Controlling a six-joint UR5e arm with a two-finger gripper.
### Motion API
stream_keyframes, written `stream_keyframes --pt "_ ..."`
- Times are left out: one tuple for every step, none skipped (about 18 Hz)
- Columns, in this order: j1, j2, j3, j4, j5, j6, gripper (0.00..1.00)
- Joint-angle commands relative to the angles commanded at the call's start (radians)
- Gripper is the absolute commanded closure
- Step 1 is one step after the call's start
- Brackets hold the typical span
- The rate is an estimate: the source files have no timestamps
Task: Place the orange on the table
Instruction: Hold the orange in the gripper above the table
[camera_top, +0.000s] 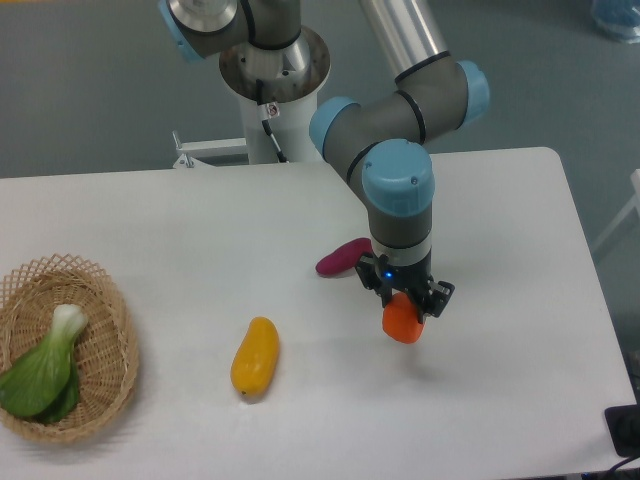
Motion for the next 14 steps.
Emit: stream_keyframes --pt "0.002 0.0 0.0 -0.002 0.002 -0.002 0.72" --pt "0.002 0.002 -0.006 0.0 0.002 0.0 0.72" --pt "0.0 0.002 -0.006 0.0 0.0 0.0 0.72" --pt "0.0 0.003 0.0 -0.005 -0.003 0.003 0.71" --pt "0.002 0.002 0.002 -0.005 -0.002 0.003 0.71" --pt "0.0 0.002 0.002 -0.005 -0.002 0.003 0.71" --pt "0.002 0.0 -0.002 -0.003 -0.002 0.003 0.71" --pt "0.002 0.002 -0.006 -0.003 -0.002 0.003 0.71" --pt "0.003 0.002 -0.011 -0.005 -0.002 0.003 0.71" --pt "0.003 0.003 -0.012 -0.003 -0.002 0.003 0.71" --pt "0.003 0.003 -0.017 -0.003 -0.002 0.003 0.71" --pt "0.003 0.003 -0.018 -0.003 0.0 0.003 0.71" --pt "0.003 0.003 -0.021 -0.003 0.002 0.002 0.71" --pt "0.003 0.003 -0.021 -0.003 0.002 0.002 0.71"
